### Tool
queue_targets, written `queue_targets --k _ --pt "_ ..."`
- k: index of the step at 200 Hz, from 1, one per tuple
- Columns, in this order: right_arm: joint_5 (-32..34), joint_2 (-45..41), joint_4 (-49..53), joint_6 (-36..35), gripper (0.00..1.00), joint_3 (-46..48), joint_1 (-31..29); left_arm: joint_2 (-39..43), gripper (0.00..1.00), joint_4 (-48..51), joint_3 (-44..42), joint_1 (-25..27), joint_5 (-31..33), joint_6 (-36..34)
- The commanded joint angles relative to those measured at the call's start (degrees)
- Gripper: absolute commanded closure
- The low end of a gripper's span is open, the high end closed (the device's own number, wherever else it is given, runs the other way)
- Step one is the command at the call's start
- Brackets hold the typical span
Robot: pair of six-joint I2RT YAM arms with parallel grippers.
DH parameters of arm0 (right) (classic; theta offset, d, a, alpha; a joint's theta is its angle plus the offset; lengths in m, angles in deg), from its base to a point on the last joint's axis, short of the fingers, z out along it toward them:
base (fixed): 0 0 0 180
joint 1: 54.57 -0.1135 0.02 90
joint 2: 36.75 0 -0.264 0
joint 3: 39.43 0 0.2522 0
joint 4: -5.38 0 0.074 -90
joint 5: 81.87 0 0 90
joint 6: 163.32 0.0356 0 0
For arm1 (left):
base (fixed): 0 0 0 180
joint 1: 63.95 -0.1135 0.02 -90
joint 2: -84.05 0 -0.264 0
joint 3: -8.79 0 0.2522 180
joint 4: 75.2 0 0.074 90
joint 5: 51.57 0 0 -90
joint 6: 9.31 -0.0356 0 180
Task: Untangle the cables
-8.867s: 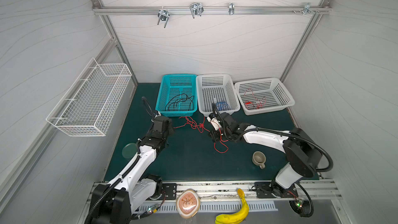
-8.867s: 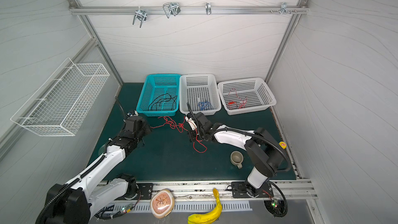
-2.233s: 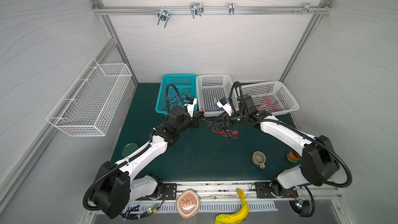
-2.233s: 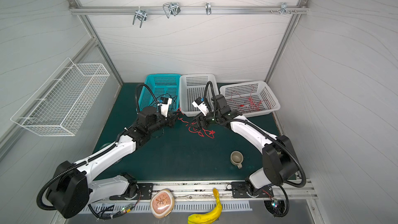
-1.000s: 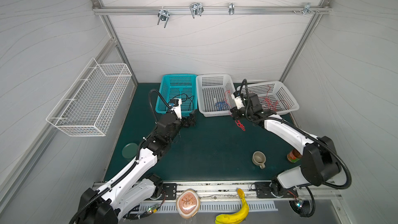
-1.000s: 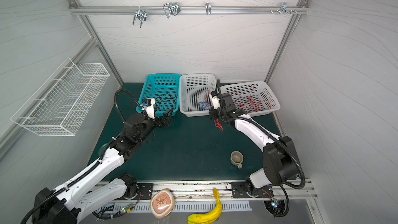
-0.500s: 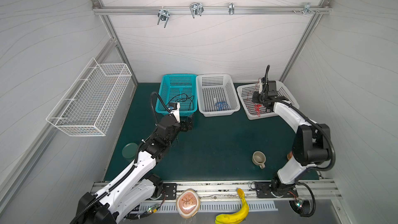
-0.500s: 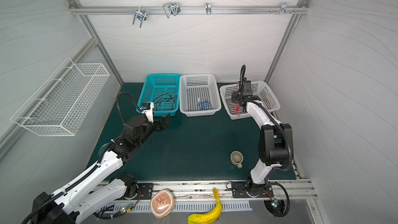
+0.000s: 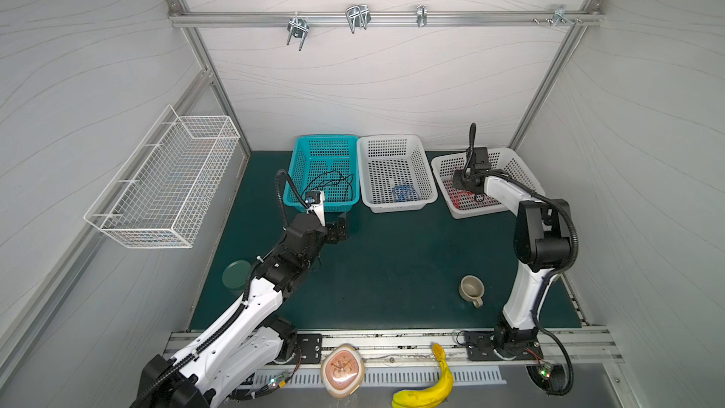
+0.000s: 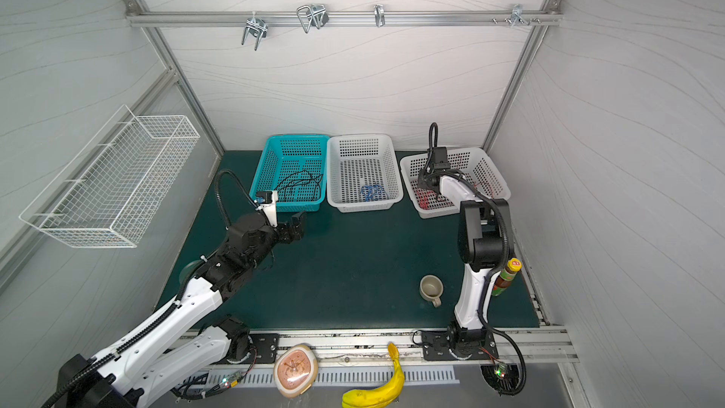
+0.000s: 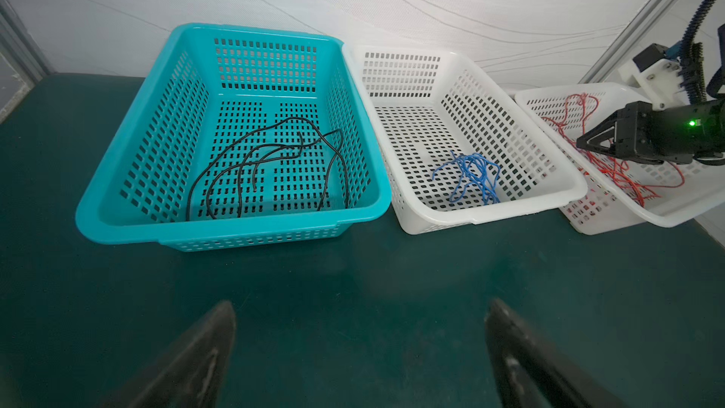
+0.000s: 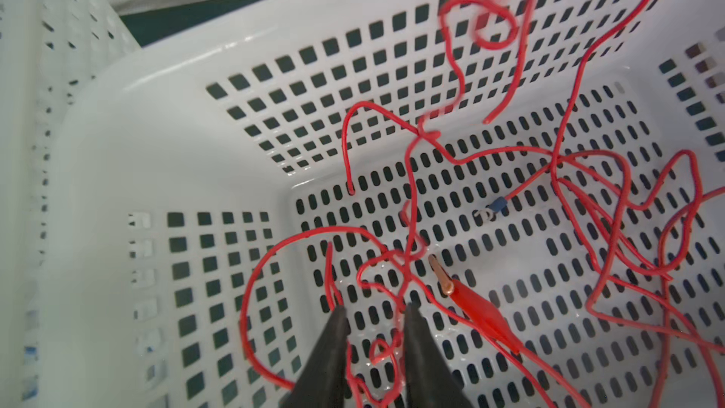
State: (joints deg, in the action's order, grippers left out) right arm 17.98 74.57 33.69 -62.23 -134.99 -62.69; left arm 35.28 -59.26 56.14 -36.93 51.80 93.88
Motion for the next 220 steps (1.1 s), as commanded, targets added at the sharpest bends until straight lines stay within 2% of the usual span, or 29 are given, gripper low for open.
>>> queue_targets --k 1,29,58,108,131,180,195,210,220 --pt "0.5 -2.0 -1.1 0.2 0.64 1.0 0.2 1.4 0.0 0.4 0.2 -0.5 2.3 -0.8" --pt "0.2 -5.7 -2.6 -1.3 0.51 3.7 0.3 1.5 0.0 0.8 -0.3 -1.0 4.6 -0.8" --pt "-1.1 -12.6 -6.0 -2.2 0.4 10.5 0.2 -0.1 0.0 2.1 -0.2 -1.8 9.1 -0.3" --pt "0.5 -27.3 -11.2 -0.5 0.01 26.7 -0.1 -3.8 0.0 5.0 -0.1 -5.6 15.5 -0.5" --pt "4.3 -33.1 -11.4 -1.0 0.01 33.1 -1.7 -4.6 0.0 3.4 -1.4 -7.8 16.6 -2.4" --pt "13.0 -40.5 -19.5 -3.2 0.01 48.0 -4.7 -7.9 0.0 -8.5 -6.2 -11.4 13.0 -7.7" --pt "15.7 -41.1 -25.3 -3.4 0.01 52.0 -4.8 -9.6 0.0 -12.7 -7.6 -12.1 13.0 -8.4" --pt "14.8 -42.0 -31.8 -4.2 0.01 55.4 -4.9 -11.4 0.0 -16.4 -8.4 -13.1 13.3 -9.0" --pt "13.7 -42.2 -39.6 -6.3 0.01 58.5 -4.8 -12.4 0.0 -19.4 -9.1 -14.1 12.9 -9.3"
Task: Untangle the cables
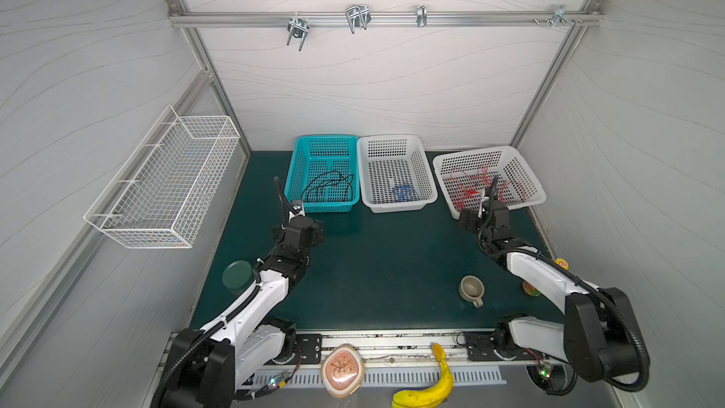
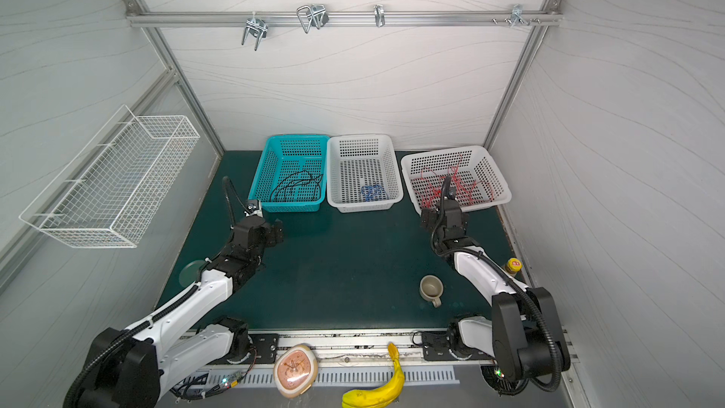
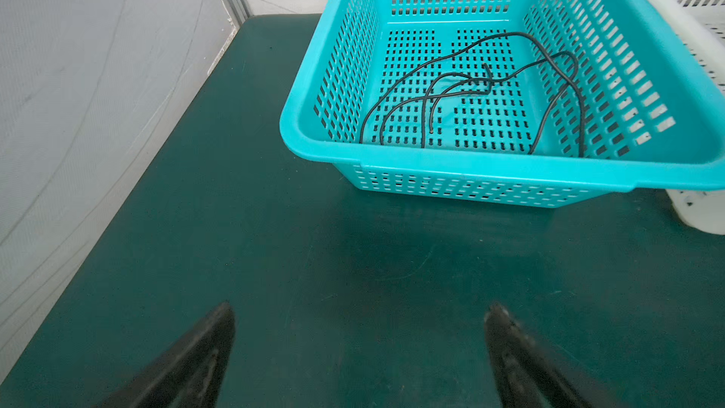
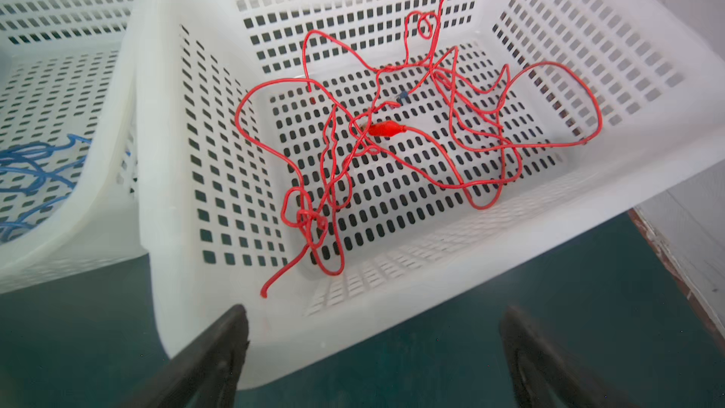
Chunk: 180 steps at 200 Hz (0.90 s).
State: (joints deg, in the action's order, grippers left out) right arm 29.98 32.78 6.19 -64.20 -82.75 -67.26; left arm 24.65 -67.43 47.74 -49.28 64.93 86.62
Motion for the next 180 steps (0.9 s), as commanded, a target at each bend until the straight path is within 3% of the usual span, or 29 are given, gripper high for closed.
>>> queue_targets --k 1,24,75,103,121,137,150,180 --pt "1.5 -0.4 -13.1 -4.5 0.01 6.6 -0.2 -2.0 0.01 -11.5 -0.8 -1.8 -0.4 -2.0" --pt "-2.1 1.8 -30.8 -7.5 0.01 12.9 0.8 -4.1 0.0 -19.4 -3.0 -4.8 -3.2 -1.9" --pt "-5.3 8.1 -32.1 -8.0 0.01 10.3 3.3 -9.0 0.0 -31.1 -6.2 -8.8 -7.2 -1.4" --pt "-7.2 17.0 -42.0 -7.7 0.01 10.9 5.2 -11.7 0.0 -31.9 -5.1 -9.1 -8.2 -2.1" --pt "-8.4 20.6 -41.6 -8.9 0.01 8.4 5.0 -12.9 0.0 -31.8 -4.4 -9.2 -7.9 -3.0" --pt "-8.1 20.0 -35.8 -8.5 0.01 6.1 4.8 -14.0 0.0 -33.4 -4.6 -9.5 -7.9 -3.5" --pt "-4.6 20.4 -35.6 -7.7 0.01 5.8 4.3 -15.3 0.0 -33.9 -4.4 -10.0 -8.2 -3.3" --pt "-4.5 20.3 -35.2 -7.5 0.01 5.6 4.3 -19.8 0.01 -33.6 -1.6 -11.8 -9.1 -3.6"
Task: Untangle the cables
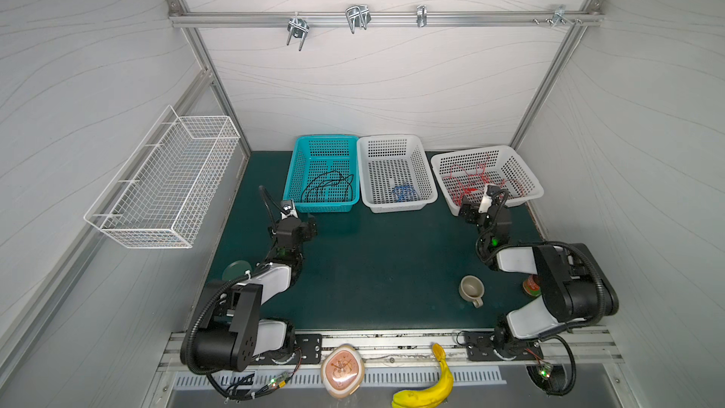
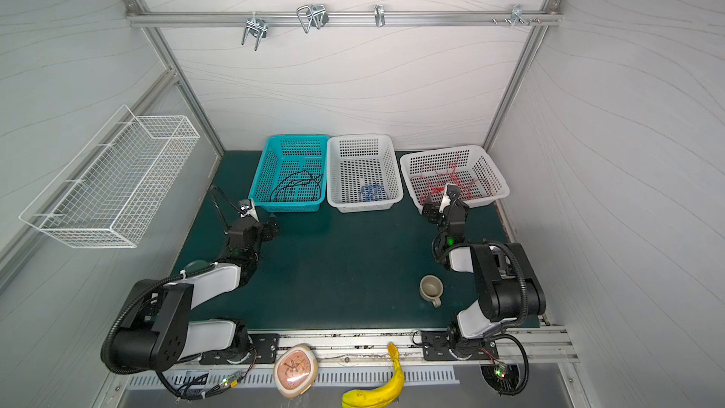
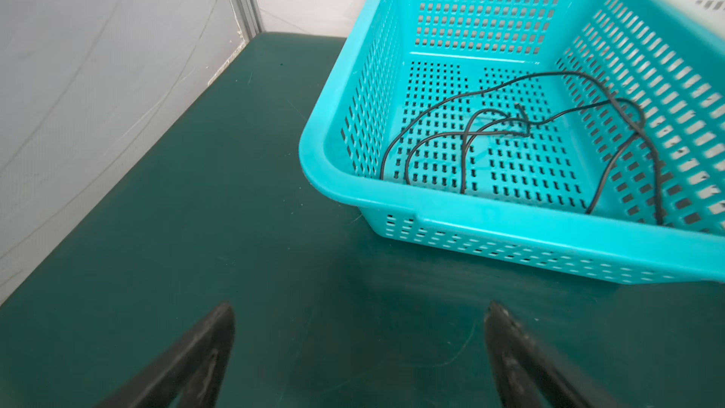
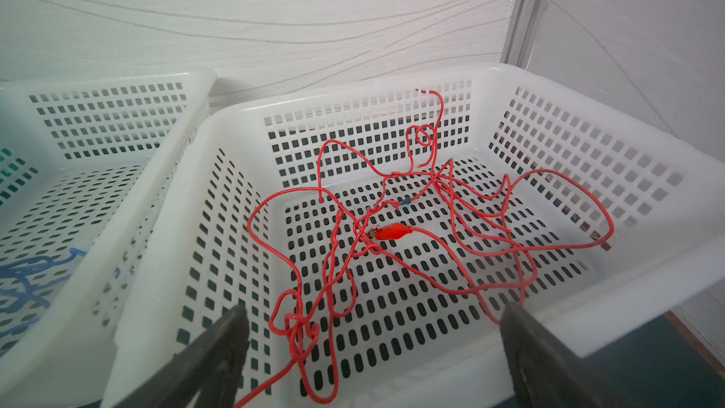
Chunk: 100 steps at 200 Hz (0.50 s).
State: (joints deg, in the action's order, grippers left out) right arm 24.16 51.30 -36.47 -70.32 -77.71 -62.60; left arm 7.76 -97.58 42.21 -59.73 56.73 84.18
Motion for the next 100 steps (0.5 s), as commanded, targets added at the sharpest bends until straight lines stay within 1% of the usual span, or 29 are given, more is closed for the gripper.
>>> queue_targets --k 1,16,32,40,55,69,82,100 --pt "1.3 1.8 7.5 -1.4 0.01 0.5 -0.3 -3.0 0.01 -3.4 4.0 -1.3 -0.9 -1.3" --pt "1.3 1.9 7.5 -1.4 0.01 0.5 -0.3 -6.1 0.01 -7.5 4.0 -2.1 -2.2 -2.1" --pt "1.2 1.9 7.5 -1.3 0.01 0.6 -0.3 -11.3 0.01 -12.8 3.6 -3.5 -5.4 -1.6" --pt "1.2 1.9 7.5 -1.4 0.01 0.5 -0.2 -13.5 0.01 -15.6 3.6 -3.6 -6.0 -2.8" --pt "1.0 1.9 7.7 -1.3 0.01 0.5 -0.2 -11.7 0.0 -10.7 4.3 -3.8 -6.3 -1.5" --pt "0.9 1.9 7.7 -1.3 0.01 0.4 -0.1 -13.2 0.0 -13.7 4.2 -3.9 -4.5 -1.4" --pt "0.9 1.9 7.7 -1.3 0.01 0.4 -0.1 -12.7 0.0 -11.9 4.5 -3.9 -4.7 -1.1" --pt "0.9 1.8 7.8 -1.3 0.01 0.4 -0.1 -12.7 0.0 -12.4 4.4 -3.9 -4.6 -1.1"
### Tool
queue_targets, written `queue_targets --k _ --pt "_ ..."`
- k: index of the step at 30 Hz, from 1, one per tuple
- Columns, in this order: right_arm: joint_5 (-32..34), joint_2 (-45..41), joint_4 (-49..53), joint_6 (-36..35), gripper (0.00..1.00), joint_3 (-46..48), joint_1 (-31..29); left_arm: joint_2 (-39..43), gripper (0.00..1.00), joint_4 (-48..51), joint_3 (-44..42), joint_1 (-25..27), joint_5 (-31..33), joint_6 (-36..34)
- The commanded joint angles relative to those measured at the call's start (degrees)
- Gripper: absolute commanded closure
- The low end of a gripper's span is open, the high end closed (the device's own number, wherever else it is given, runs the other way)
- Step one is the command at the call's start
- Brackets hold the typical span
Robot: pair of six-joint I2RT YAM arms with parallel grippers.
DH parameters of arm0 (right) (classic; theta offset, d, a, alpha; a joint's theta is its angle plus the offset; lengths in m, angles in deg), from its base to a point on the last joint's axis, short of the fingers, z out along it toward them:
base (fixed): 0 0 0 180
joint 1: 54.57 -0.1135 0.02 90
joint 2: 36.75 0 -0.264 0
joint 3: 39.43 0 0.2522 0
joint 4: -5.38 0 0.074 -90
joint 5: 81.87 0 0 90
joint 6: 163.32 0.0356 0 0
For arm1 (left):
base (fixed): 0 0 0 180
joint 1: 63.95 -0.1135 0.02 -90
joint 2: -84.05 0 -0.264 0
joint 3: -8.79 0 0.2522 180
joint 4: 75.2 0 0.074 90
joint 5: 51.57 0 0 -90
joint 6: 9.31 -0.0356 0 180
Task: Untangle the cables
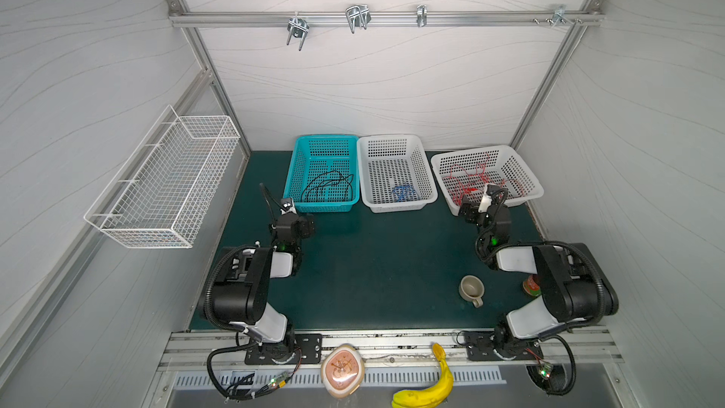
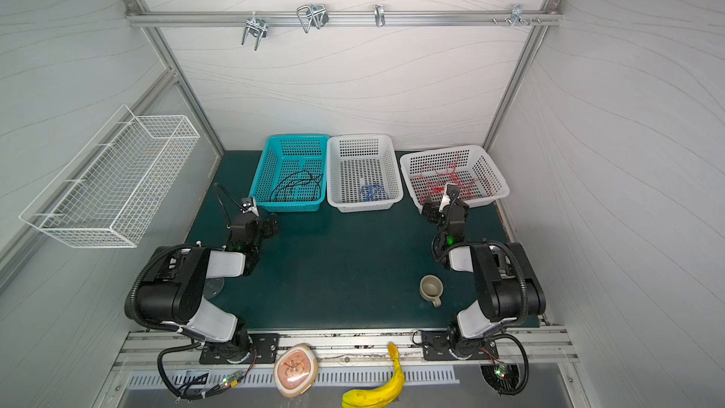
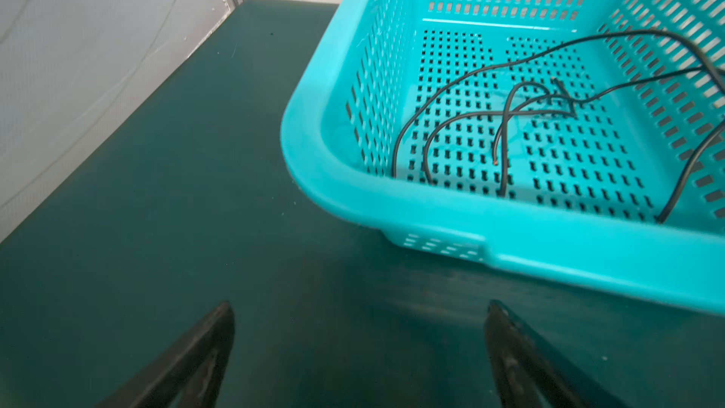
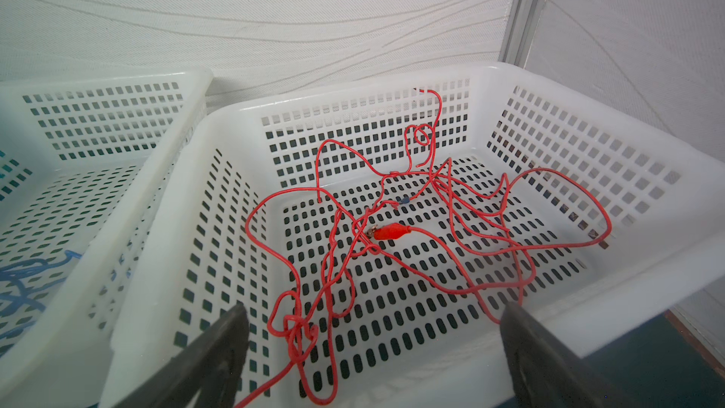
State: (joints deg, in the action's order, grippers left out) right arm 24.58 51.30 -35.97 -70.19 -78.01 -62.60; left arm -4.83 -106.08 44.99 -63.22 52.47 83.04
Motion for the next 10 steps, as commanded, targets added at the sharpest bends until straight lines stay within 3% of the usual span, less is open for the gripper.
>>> queue_targets --k 1,10 --pt "0.5 1.8 7.3 -1.4 0.01 0.7 -0.1 -0.2 0.0 -3.9 1.7 -0.4 -0.3 0.1" --pt "-1.9 1.9 8.5 -0.9 0.01 0.1 1.0 -0.2 0.0 -3.9 1.6 -0.4 -0.4 0.0"
